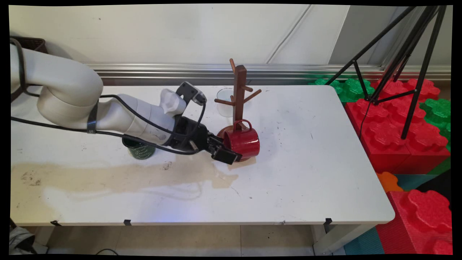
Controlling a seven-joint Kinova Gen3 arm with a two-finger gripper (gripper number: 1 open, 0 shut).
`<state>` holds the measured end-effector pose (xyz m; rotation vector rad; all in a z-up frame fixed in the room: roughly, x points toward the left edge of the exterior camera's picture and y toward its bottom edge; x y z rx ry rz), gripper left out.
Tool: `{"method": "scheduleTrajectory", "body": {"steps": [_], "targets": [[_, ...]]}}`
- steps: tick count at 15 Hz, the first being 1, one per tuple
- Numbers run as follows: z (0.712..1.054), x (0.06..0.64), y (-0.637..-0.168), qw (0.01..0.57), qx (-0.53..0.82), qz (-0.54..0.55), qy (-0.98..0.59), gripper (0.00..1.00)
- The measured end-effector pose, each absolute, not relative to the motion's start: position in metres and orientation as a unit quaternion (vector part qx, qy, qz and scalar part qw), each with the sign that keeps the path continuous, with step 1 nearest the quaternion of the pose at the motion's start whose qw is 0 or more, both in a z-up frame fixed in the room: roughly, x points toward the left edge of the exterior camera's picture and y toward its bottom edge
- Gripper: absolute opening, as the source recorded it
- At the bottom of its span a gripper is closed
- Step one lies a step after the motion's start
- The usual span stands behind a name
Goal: Pick up the red mug from the rack
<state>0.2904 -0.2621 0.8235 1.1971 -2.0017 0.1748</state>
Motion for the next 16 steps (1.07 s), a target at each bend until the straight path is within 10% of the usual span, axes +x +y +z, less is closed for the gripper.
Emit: {"method": "scheduleTrajectory", "body": {"steps": [13,14,16], "targets": [[0.809,0.276,-0.261,0.402,0.480,0.086,-0.775,1.00],[0.808,0.275,-0.261,0.402,0.479,0.087,-0.775,0.00],[0.807,0.274,-0.261,0.403,0.478,0.090,-0.775,0.00]]}}
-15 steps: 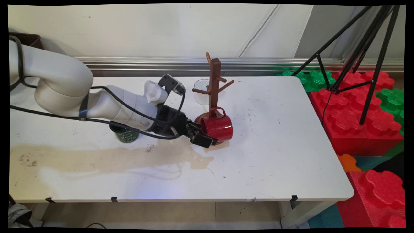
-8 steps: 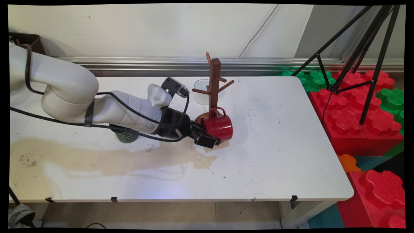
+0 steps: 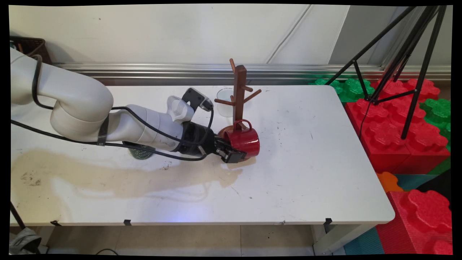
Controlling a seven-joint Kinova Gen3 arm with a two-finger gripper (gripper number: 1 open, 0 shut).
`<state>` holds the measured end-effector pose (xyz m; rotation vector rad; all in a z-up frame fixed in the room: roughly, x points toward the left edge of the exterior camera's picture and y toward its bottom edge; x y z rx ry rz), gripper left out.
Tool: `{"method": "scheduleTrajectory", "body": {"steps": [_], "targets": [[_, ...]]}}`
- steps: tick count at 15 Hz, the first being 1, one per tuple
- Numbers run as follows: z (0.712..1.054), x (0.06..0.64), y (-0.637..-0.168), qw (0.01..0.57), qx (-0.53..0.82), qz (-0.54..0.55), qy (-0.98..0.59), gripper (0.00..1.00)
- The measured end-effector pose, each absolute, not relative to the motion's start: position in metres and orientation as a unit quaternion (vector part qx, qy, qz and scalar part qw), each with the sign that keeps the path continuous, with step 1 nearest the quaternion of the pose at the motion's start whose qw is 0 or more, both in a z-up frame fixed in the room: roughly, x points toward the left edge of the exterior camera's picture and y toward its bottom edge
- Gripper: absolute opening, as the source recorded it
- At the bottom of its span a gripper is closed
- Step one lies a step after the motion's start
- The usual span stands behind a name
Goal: Pick up the red mug from the rack, then place the picked object on the table
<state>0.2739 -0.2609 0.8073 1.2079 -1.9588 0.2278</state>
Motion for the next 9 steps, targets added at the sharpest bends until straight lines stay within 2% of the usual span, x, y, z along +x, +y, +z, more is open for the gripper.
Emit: {"method": "scheduleTrajectory", "body": {"steps": [9], "targets": [[0.8110,0.2747,-0.2513,0.410,0.466,0.095,-0.778,0.00]]}}
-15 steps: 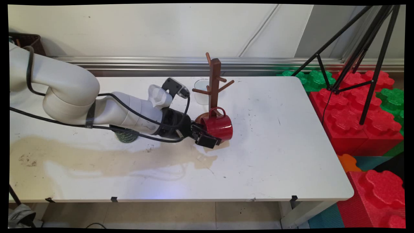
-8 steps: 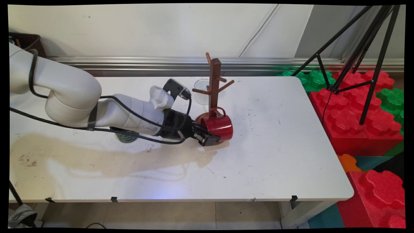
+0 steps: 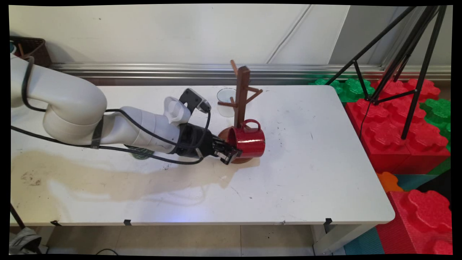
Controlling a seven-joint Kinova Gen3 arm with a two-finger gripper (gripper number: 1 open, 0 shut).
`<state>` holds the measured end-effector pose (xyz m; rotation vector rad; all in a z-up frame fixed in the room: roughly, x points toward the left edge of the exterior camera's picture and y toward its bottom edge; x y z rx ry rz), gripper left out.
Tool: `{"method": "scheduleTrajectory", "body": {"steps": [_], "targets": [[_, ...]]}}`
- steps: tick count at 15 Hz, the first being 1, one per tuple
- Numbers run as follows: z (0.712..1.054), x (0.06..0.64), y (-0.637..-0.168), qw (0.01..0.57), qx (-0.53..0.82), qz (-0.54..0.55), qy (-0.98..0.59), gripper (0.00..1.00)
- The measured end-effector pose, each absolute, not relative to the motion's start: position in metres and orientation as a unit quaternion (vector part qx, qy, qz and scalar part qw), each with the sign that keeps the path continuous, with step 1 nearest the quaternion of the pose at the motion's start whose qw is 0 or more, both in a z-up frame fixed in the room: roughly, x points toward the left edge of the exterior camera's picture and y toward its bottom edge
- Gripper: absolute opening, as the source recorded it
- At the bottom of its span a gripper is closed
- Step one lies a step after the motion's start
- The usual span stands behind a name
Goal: Place the picked object on the table
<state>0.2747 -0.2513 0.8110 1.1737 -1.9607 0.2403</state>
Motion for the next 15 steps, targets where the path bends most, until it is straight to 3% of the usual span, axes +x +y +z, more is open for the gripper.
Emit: {"method": "scheduleTrajectory", "body": {"steps": [15], "targets": [[0.833,0.278,-0.218,0.421,0.440,0.093,-0.788,0.00]]}}
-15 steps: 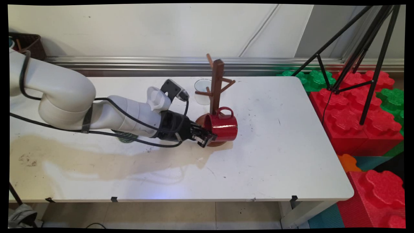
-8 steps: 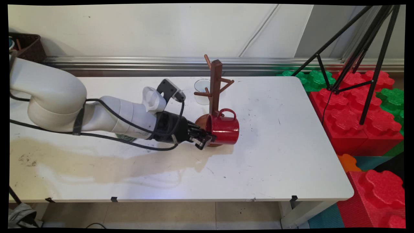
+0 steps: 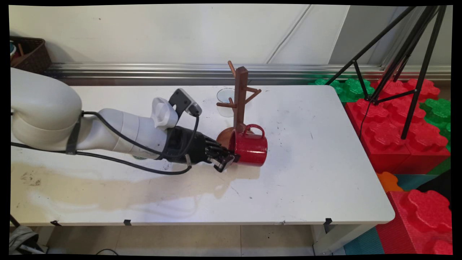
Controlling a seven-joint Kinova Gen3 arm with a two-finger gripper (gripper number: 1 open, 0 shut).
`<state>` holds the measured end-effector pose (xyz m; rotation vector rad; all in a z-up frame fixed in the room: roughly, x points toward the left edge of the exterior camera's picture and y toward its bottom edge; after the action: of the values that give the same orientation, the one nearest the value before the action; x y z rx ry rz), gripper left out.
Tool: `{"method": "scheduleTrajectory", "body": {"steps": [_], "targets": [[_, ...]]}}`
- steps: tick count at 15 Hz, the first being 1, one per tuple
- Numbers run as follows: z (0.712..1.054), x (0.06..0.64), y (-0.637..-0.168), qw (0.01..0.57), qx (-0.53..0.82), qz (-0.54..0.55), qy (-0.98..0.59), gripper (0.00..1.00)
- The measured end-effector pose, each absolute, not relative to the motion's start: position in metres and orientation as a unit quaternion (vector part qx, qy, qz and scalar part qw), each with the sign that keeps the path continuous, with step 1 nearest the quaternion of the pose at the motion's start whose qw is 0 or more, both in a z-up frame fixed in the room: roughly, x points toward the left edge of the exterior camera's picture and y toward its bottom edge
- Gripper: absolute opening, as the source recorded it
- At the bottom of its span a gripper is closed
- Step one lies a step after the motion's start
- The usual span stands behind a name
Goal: Place the picked object on the table
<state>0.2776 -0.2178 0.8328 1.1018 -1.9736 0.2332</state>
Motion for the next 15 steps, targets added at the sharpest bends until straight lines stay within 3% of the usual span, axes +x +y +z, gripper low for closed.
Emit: {"method": "scheduleTrajectory", "body": {"steps": [11,15], "targets": [[0.867,0.283,-0.176,0.389,0.420,0.111,-0.813,0.00],[0.878,0.304,-0.163,0.354,0.439,0.140,-0.814,0.00]]}}
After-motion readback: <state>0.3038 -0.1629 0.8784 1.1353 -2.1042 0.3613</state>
